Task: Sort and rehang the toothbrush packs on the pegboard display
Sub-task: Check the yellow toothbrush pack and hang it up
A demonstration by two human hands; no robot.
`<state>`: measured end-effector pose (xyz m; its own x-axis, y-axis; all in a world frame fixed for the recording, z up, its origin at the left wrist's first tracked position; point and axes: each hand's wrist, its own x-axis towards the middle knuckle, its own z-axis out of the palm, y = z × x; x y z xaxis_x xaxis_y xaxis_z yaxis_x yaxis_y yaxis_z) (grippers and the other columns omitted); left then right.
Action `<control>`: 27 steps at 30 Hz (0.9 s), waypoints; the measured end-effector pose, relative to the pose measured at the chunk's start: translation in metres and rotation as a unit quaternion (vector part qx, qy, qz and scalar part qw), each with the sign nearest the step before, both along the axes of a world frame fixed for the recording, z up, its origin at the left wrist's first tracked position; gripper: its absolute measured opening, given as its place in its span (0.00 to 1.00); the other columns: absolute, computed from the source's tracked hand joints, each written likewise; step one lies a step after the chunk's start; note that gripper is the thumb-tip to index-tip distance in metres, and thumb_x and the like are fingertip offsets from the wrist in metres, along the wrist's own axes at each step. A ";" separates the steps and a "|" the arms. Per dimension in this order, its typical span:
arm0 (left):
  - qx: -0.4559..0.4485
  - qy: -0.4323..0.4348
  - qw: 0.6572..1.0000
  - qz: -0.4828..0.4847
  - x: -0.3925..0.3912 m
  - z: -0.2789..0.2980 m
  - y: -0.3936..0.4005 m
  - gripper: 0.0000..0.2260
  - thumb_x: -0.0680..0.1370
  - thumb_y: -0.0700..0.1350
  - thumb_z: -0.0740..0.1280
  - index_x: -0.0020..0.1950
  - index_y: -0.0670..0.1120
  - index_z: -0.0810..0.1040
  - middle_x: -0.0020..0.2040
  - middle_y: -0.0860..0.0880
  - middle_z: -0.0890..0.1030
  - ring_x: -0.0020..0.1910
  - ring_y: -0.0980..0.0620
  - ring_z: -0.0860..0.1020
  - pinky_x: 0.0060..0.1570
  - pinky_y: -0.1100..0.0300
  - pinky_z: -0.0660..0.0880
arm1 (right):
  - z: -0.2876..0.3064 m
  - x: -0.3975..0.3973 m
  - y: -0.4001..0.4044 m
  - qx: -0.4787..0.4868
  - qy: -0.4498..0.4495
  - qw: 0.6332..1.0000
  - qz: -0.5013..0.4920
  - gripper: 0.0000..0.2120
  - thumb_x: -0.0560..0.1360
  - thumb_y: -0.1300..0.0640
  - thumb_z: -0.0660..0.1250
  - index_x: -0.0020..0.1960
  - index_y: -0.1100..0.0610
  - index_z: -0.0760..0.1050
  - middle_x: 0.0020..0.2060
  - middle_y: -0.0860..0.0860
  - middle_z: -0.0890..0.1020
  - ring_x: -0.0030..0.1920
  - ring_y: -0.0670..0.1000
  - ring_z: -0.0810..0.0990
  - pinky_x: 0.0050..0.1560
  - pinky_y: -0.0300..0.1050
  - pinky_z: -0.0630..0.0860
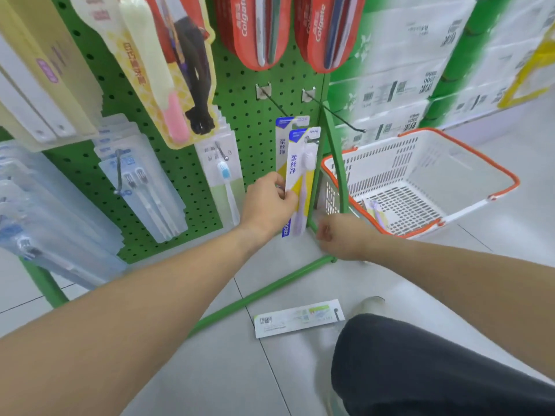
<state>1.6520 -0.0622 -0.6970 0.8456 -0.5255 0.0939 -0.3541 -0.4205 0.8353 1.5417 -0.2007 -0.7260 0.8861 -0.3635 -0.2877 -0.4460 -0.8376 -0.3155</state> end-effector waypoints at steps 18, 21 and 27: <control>0.249 0.235 0.936 -0.083 -0.053 -0.176 0.044 0.05 0.78 0.45 0.67 0.52 0.48 0.80 0.51 0.48 0.83 0.53 0.46 0.82 0.55 0.54 0.79 | -0.255 -0.055 0.032 -0.136 0.164 0.958 0.193 0.30 0.73 0.59 0.70 0.72 0.54 0.63 0.64 0.55 0.69 0.63 0.58 0.70 0.62 0.54 0.69; 0.350 0.101 0.917 -0.162 -0.064 -0.182 0.052 0.22 0.80 0.46 0.66 0.74 0.47 0.68 0.71 0.48 0.72 0.70 0.49 0.71 0.69 0.56 0.68 | -0.233 -0.047 0.041 0.038 0.126 0.985 0.111 0.30 0.69 0.49 0.74 0.69 0.52 0.69 0.58 0.53 0.72 0.56 0.57 0.76 0.56 0.50 0.74; 0.331 0.144 0.913 -0.191 -0.067 -0.175 0.081 0.10 0.81 0.45 0.66 0.63 0.52 0.78 0.61 0.52 0.81 0.60 0.51 0.78 0.61 0.54 0.75 | -0.130 -0.018 0.052 0.303 0.197 0.932 0.000 0.15 0.69 0.49 0.76 0.52 0.56 0.83 0.48 0.54 0.85 0.45 0.53 0.87 0.41 0.45 0.82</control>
